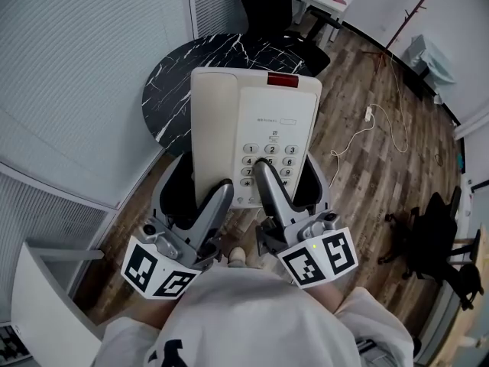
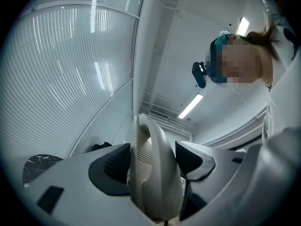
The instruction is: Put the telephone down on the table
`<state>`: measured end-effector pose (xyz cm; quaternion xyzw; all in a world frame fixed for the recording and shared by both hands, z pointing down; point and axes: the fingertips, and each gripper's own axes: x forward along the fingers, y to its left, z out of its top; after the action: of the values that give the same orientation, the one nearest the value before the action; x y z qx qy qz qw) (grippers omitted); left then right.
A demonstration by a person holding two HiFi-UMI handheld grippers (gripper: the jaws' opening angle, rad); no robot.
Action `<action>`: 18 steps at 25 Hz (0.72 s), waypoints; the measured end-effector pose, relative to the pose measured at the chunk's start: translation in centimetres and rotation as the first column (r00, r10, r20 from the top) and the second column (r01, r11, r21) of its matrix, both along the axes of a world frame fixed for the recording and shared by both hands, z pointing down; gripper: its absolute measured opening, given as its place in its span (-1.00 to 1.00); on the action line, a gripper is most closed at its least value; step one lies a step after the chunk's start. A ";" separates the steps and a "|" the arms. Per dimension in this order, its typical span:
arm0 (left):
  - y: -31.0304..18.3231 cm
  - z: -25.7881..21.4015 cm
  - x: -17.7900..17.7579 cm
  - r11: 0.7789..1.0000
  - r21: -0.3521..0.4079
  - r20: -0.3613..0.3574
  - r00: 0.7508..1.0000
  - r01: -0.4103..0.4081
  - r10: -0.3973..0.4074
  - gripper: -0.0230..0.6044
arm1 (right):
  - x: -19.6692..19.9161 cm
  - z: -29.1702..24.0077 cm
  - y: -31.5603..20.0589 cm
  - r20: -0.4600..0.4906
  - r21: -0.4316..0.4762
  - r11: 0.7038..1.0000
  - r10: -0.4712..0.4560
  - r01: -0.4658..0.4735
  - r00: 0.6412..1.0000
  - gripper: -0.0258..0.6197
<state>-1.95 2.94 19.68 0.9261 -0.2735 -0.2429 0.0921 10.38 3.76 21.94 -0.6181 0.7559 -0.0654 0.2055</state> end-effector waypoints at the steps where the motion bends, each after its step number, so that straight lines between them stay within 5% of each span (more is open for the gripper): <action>1: 0.0 0.1 0.1 1.000 0.000 0.000 1.000 0.000 0.000 0.03 | 0.1 0.1 0.0 0.000 -0.001 1.000 0.000 0.000 1.000 0.10; 18: -0.2 0.7 0.6 1.000 -0.008 0.006 1.000 0.023 -0.023 0.03 | 0.7 0.8 -0.4 0.010 -0.013 1.000 -0.022 0.022 1.000 0.10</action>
<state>-1.32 2.77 20.35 0.9233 -0.2851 -0.2402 0.0922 11.03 3.33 22.70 -0.6107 0.7613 -0.0754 0.2045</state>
